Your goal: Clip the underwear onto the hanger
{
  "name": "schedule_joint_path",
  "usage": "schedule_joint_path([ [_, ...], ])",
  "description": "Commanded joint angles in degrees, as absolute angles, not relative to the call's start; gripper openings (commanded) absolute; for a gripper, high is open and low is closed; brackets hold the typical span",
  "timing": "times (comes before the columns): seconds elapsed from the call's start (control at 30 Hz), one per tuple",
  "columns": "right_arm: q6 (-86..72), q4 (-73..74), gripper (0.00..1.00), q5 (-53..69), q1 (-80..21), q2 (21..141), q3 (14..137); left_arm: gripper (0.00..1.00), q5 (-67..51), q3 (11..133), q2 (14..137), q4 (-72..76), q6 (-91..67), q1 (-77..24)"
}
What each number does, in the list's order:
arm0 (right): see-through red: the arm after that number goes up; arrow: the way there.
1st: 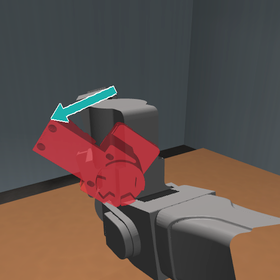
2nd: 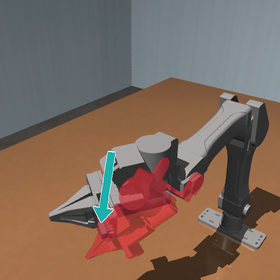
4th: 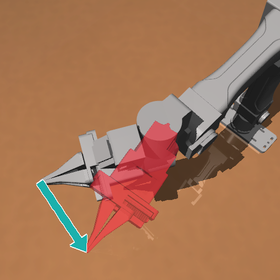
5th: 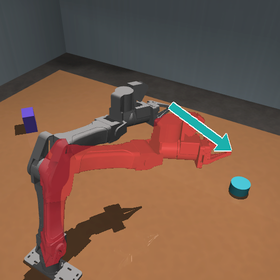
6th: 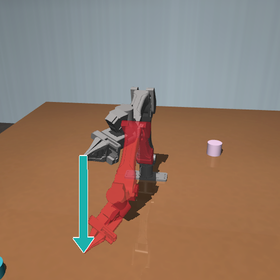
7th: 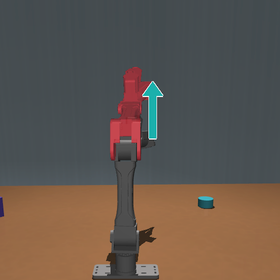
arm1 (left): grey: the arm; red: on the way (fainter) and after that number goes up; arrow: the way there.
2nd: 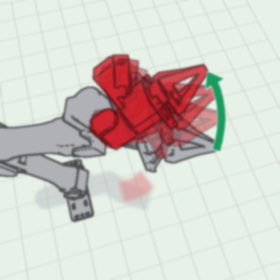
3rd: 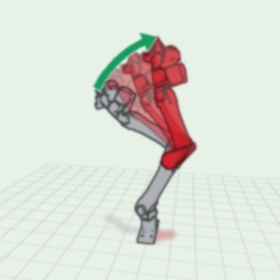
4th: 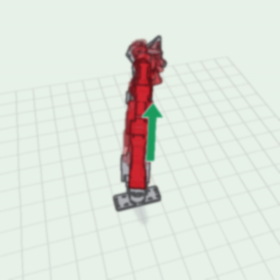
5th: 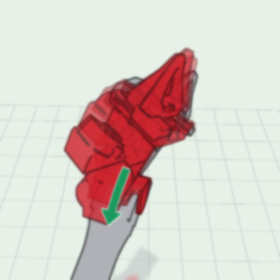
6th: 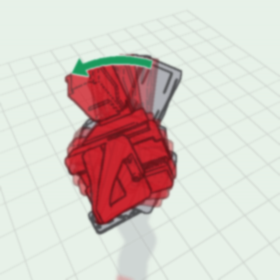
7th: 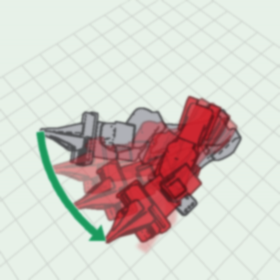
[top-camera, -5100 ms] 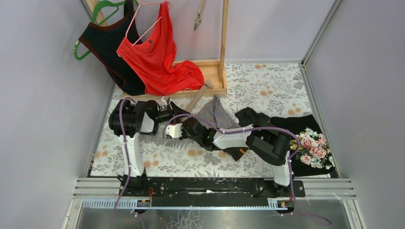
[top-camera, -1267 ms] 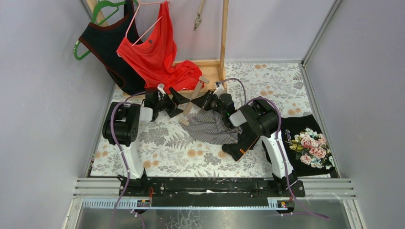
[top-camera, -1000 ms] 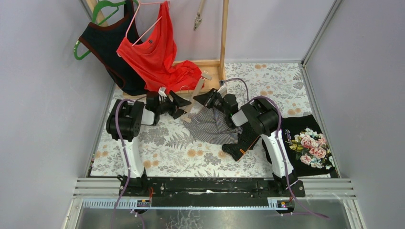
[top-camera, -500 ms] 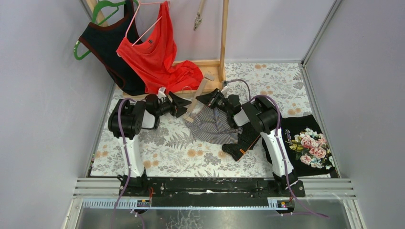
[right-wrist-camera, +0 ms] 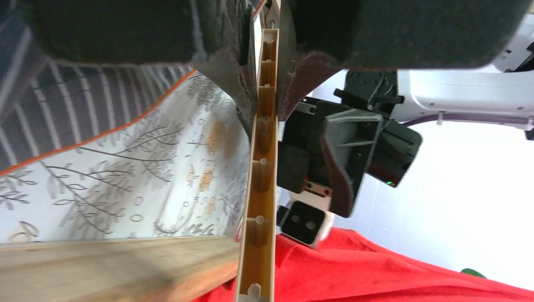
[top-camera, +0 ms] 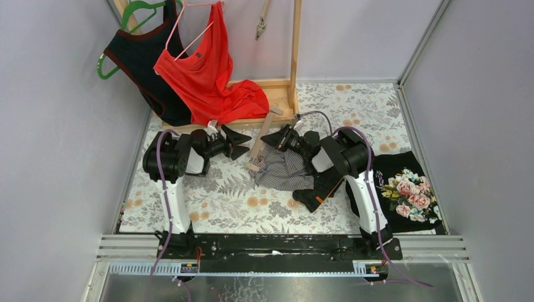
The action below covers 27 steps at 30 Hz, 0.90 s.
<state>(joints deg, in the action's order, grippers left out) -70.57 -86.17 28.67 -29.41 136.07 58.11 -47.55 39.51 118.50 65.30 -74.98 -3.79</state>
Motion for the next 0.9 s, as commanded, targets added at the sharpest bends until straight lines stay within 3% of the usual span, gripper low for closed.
schedule_joint_path([
  [0.0, -71.5, -94.4, 0.12, 31.5, -29.3, 129.8, 56.4, 0.69, -46.3, 37.1, 115.0, 64.6, -72.4, -1.8],
  [0.2, -73.5, -95.8, 0.11, 35.4, -29.2, 128.7, 55.1, 0.72, -42.3, 37.3, 110.8, 52.0, -65.2, 0.0],
  [0.7, -70.6, -90.1, 0.11, 45.8, -29.4, 127.2, 53.9, 0.81, -47.0, 42.8, 113.3, 58.4, -72.5, 1.9],
  [0.77, -70.5, -89.5, 0.11, 46.3, -29.7, 127.5, 54.3, 0.87, -47.2, 43.9, 114.7, 58.1, -72.8, 1.9],
  [0.8, -70.3, -89.0, 0.11, 46.7, -29.8, 127.7, 54.7, 0.97, -47.2, 44.4, 115.1, 58.0, -73.0, 1.9],
  [0.87, -69.1, -86.8, 0.11, 47.2, -30.2, 127.9, 55.5, 1.00, -47.2, 44.8, 115.6, 58.4, -73.5, 1.9],
])
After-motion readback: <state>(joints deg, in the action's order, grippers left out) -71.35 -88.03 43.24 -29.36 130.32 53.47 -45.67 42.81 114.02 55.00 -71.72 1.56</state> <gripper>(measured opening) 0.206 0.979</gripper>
